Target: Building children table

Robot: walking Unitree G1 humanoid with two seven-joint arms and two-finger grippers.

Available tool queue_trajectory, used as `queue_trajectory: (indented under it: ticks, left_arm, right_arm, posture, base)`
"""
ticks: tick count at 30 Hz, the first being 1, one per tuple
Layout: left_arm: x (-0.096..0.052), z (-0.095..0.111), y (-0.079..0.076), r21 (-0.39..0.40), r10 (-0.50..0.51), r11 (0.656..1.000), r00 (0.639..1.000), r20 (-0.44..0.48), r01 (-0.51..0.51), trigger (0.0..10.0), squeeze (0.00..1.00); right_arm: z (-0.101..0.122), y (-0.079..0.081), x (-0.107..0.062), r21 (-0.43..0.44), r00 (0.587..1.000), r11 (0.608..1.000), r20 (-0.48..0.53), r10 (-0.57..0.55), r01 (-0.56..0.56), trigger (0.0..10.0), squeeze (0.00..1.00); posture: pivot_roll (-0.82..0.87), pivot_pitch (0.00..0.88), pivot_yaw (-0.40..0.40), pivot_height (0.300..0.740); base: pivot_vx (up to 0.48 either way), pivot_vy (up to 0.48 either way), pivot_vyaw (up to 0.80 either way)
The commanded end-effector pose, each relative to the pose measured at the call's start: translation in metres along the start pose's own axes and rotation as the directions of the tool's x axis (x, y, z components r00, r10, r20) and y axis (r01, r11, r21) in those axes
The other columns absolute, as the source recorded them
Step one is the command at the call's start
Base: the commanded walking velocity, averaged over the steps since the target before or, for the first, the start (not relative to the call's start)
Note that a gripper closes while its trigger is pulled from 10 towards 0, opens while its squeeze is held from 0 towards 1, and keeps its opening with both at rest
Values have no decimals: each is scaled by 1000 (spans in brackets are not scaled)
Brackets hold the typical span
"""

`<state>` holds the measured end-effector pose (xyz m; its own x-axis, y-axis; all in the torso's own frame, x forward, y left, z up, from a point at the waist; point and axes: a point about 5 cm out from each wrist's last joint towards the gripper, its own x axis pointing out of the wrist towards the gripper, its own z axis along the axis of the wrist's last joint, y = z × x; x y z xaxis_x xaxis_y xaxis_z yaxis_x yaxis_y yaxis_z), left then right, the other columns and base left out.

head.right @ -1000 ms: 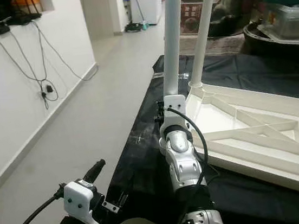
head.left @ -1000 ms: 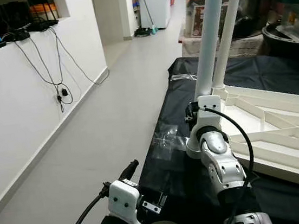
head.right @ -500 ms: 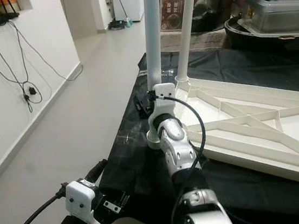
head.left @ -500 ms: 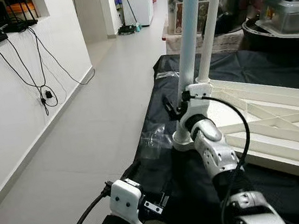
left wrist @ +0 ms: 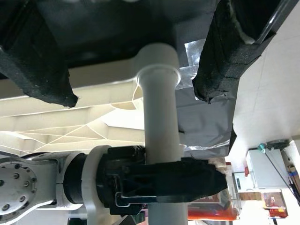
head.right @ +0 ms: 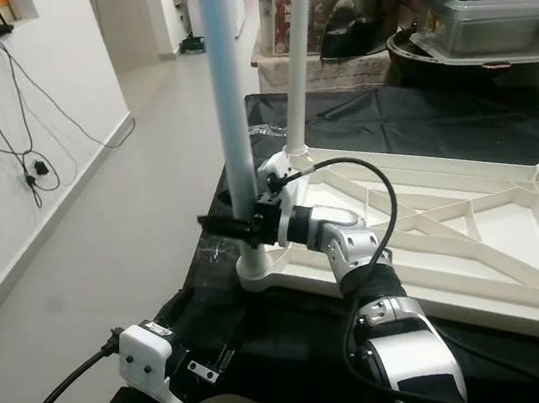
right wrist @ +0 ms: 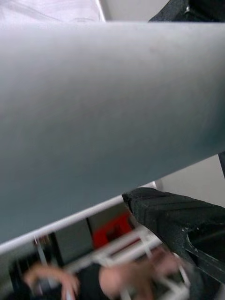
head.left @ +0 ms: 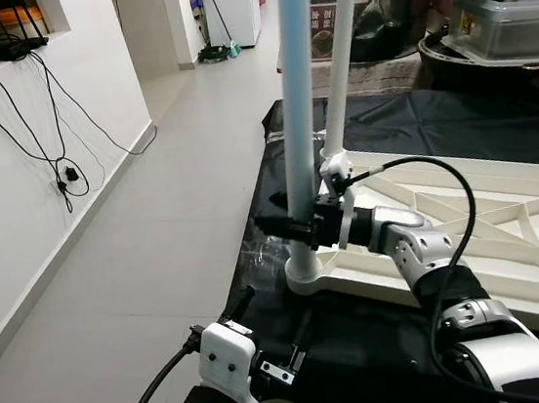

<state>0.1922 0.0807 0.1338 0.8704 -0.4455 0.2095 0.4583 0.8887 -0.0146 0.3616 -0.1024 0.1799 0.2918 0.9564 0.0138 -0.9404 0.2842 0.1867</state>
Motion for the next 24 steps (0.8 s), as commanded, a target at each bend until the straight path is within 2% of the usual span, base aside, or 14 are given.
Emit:
queue_trajectory:
  ticks: [1, 3, 5, 6, 13, 15, 16, 17, 18, 19, 20, 21, 22, 24]
  left_arm:
    - [-1, -1, -1, -8, 4, 1000, 1000, -6, -5, 10000, 0]
    - [-1, -1, -1, -8, 4, 1000, 1000, -6, -5, 10000, 0]
    - [-1, -1, -1, -10, 4, 1000, 1000, -7, -4, 10000, 0]
    - [-1, -1, -1, -11, 4, 1000, 1000, -7, -4, 10000, 0]
    - [-1, -1, -1, -12, 5, 1000, 1000, -8, -5, 10000, 0]
    - [-1, -1, 0, -12, 5, 1000, 1000, -10, -5, 10000, 0]
    - [-1, -1, 0, -12, 5, 1000, 1000, -10, -5, 10000, 0]
    - [-2, -1, 0, -12, 6, 1000, 1000, -11, -6, 10000, 0]
    - [-2, -2, 0, -12, 5, 1000, 1000, -11, -6, 10000, 0]
    - [-2, -2, 0, -12, 5, 1000, 1000, -11, -6, 10000, 0]
    - [-2, -2, 0, -11, 5, 1000, 1000, -12, -5, 10000, 0]
    - [-2, -2, 0, -11, 5, 1000, 1000, -12, -5, 10000, 0]
    - [-2, -2, 0, -11, 5, 1000, 1000, -12, -5, 10000, 0]
    - [-2, -2, 0, -11, 5, 1000, 1000, -12, -5, 10000, 0]
  right_arm:
    - [-5, 10, 15, 12, 991, 991, -32, 130, -130, 10000, 0]
    - [-5, 10, 15, 12, 991, 991, -32, 130, -130, 10000, 0]
    - [-8, 11, 18, 18, 988, 989, -39, 149, -148, 8275, 0]
    - [-10, 13, 19, 29, 984, 984, -39, 175, -174, 0, 0]
    - [-12, 10, 18, 1, 990, 990, -19, 138, -138, 0, 0]
    - [-15, -9, 24, -34, 961, 961, -5, -275, 275, 0, 0]
    - [-15, -9, 24, -34, 961, 961, -5, -275, 275, 0, 0]
    - [-16, -20, 19, -69, 854, 851, 18, -520, 520, 0, 0]
    - [-17, -30, 5, -54, 671, 669, 56, -739, 741, 0, 0]
    - [-17, -30, 5, -54, 671, 669, 56, -739, 741, 0, 0]
    - [-17, -34, -14, -67, 472, 468, 95, -876, 881, 0, 0]
    - [-17, -34, -14, -67, 472, 468, 95, -876, 881, 0, 0]
    - [-18, -34, -31, -54, 304, 300, 119, -945, 952, 0, 0]
    - [-18, -34, -31, -54, 304, 300, 119, -945, 952, 0, 0]
  posture:
    - [123, 0, -36, 740]
    - [123, 0, -36, 740]
    - [123, 0, -36, 740]
    - [123, 0, -36, 740]
    - [122, 0, -35, 740]
    - [114, 0, -36, 740]
    - [114, 0, -36, 740]
    - [108, 0, -33, 740]
    - [108, 0, -33, 740]
    - [108, 0, -33, 740]
    - [99, 0, -29, 740]
    - [99, 0, -29, 740]
    - [99, 0, -29, 740]
    - [99, 0, -29, 740]
  base:
    - [0, 0, 0]
    - [0, 0, 0]
    - [0, 0, 0]
    - [0, 0, 0]
    - [0, 0, 0]
    - [0, 0, 0]
    - [0, 0, 0]
    - [0, 0, 0]
    - [0, 0, 0]
    - [0, 0, 0]
    - [0, 0, 0]
    - [0, 0, 0]
    - [0, 0, 0]
    - [0, 0, 0]
